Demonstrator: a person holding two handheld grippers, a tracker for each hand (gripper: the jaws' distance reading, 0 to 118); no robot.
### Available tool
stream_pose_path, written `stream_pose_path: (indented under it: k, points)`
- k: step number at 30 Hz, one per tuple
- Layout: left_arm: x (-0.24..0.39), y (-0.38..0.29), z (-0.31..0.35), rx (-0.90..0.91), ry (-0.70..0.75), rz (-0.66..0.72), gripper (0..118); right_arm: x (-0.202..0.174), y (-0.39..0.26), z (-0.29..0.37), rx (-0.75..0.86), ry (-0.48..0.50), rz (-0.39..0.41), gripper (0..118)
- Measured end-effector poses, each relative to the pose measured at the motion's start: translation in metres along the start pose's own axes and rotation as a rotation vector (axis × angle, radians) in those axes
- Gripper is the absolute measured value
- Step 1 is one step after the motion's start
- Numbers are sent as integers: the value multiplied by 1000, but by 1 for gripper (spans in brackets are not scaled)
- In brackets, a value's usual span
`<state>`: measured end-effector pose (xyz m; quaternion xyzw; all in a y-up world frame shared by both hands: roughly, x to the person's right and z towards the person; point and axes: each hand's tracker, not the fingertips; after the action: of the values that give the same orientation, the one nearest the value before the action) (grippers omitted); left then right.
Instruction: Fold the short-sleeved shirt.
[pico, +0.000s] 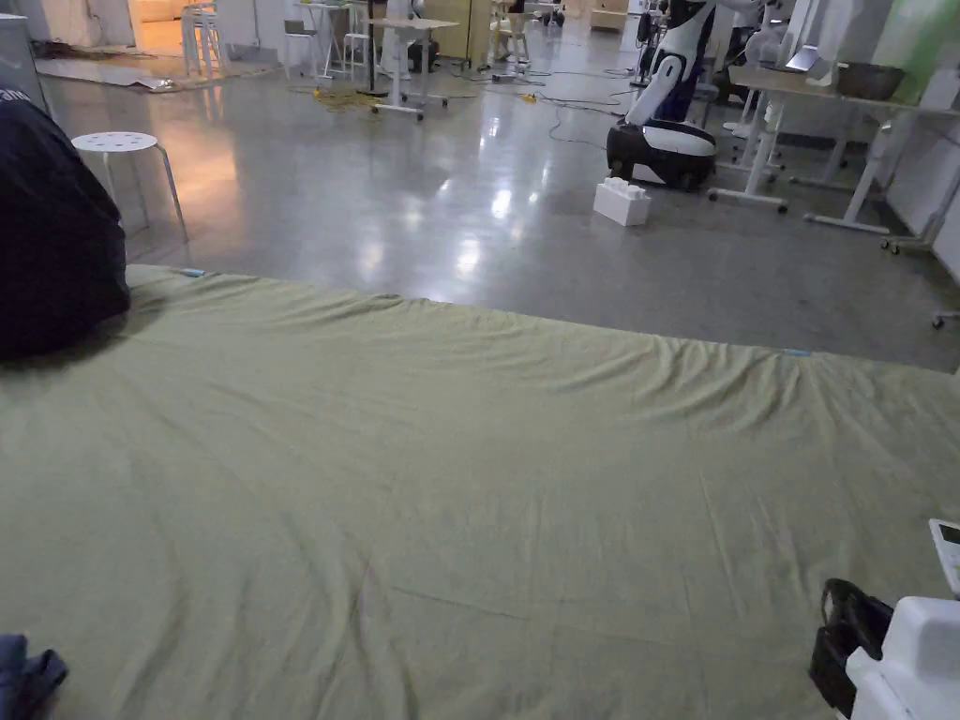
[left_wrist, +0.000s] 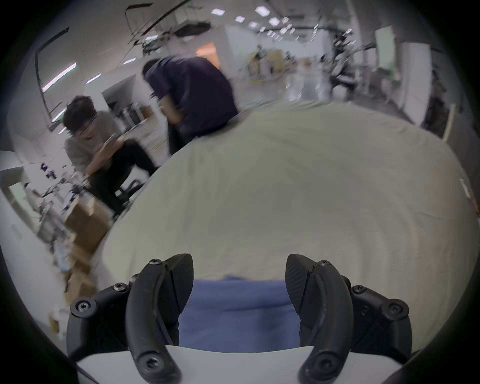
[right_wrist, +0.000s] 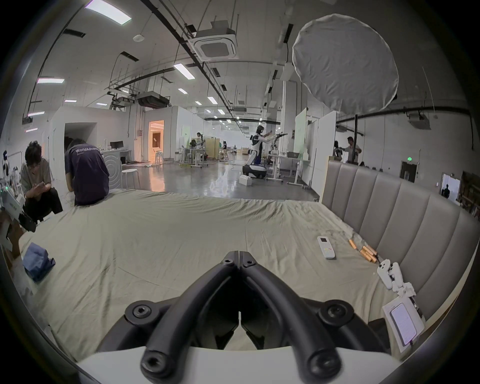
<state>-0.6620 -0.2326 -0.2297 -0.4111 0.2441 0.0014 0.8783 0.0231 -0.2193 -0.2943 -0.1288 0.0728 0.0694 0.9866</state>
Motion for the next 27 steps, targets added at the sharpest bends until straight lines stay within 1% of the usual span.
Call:
stream_pose_path:
  k: [1,4,5,9,10,12,13,14,15,16,17,18,19,20,21,22,23,24,27]
  points:
    - [18,-3,7,38,-52,-22,75,-1,-1,1,10,-1,8,0]
    - [75,-18,22,189,-144,-41,75,-4,0,3,45,-5,21,0]
    - [95,-21,27,224,-175,-36,75,-5,0,3,65,-2,30,0]
    - [167,-38,52,350,-302,14,75,-8,-3,-2,78,-12,7,0]
    - [187,-42,56,405,-314,38,75,-9,-3,-3,84,-14,4,0]
    - [217,-47,71,462,-338,38,73,-12,-4,-6,94,-21,6,0]
    - [232,-48,79,496,-317,47,72,-14,-4,-6,101,-23,7,0]
    - [246,-51,75,535,-307,26,68,-15,-4,-7,106,-25,6,0]
    - [255,-52,80,565,-293,32,60,-15,-5,-8,111,-27,9,0]
    - [264,-53,86,597,-278,54,51,-15,-6,-9,117,-34,8,0]
    - [275,-54,94,622,-279,64,38,-15,-7,-10,124,-44,6,0]
    - [287,-55,101,623,-281,70,29,-14,-7,-10,135,-52,9,0]
    - [294,-55,104,638,-277,61,23,-12,-10,-12,108,-53,-40,0]
    - [300,-54,107,651,-271,47,19,-11,-11,-12,115,-61,-41,0]
    - [307,-55,112,656,-267,41,19,-10,-10,-12,125,-60,-28,0]
    - [313,-55,119,664,-266,35,17,-9,-12,-12,118,-65,-47,0]
    - [316,-54,121,663,-271,27,15,-8,-14,-12,123,-67,-47,0]
    - [319,-53,122,659,-275,32,10,-7,-16,-11,124,-69,-50,0]
    - [325,-53,129,657,-280,88,6,-8,-21,-12,122,-73,-61,0]
